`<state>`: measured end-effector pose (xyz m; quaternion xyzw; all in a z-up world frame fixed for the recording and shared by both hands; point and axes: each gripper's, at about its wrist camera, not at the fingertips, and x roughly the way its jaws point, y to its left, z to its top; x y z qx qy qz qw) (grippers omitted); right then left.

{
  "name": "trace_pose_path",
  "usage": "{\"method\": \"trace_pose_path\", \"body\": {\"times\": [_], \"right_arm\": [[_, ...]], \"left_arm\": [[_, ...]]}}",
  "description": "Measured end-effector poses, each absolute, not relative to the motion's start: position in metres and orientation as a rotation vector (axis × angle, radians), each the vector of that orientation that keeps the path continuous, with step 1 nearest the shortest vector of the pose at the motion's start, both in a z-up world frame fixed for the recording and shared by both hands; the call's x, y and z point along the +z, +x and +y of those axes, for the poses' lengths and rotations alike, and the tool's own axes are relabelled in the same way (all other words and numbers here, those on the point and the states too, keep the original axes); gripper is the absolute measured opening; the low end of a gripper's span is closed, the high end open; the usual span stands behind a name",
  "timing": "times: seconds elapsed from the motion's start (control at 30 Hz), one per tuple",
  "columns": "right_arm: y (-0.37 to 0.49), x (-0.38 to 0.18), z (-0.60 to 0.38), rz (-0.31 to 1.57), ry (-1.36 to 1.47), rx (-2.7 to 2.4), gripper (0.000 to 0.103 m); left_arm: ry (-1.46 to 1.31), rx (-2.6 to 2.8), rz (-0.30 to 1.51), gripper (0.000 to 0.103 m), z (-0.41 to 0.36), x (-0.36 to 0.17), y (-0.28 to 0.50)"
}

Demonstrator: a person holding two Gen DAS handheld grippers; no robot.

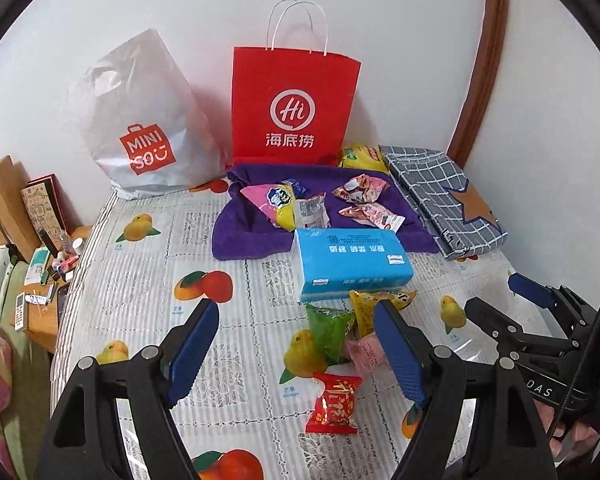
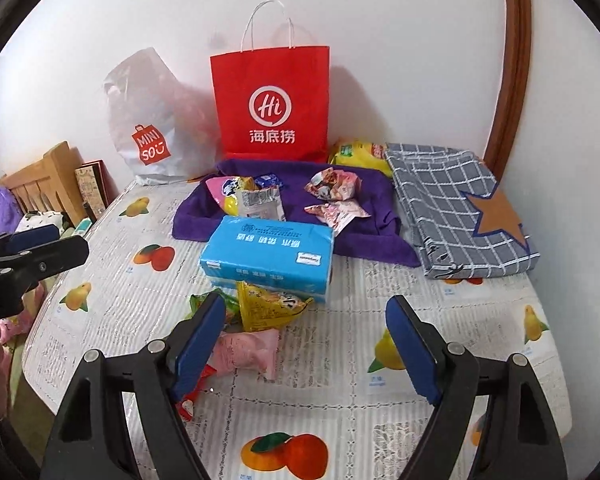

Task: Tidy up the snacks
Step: 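Withdraw both open grippers from the towel back over the scattered snacks, then grasp the pink peach candy packet with the right gripper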

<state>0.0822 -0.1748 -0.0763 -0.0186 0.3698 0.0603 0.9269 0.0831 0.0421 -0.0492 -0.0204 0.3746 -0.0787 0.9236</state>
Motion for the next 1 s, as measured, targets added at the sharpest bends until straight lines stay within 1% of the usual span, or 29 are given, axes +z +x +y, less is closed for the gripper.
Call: {"method": "trace_pose_path", "body": {"times": [0.2,0.47,0.8,1.0], "right_arm": [[0.091,-0.092,-0.171,0.784,-0.038,0.142,0.081],[0.107,-0.13,-0.16,0.869,-0.015,0.183,0.075],[0.126,-0.181,-0.132,0.987,0.02,0.275,0.074],[0.132,-0.199,-0.111,1.027,-0.054,0.273,0.074]], "left_arm": [[-0.064,-0.154,0.8,0.078,0.047,-0.063,0.095],[-0.08,-0.133,0.85,0.078,0.059,-0.085,0.114],[-0.106,-0.091,0.91,0.078,0.093,-0.114,0.124],[-0.142,-0.09,0.935,0.078,0.111,-0.128,0.126]]}}
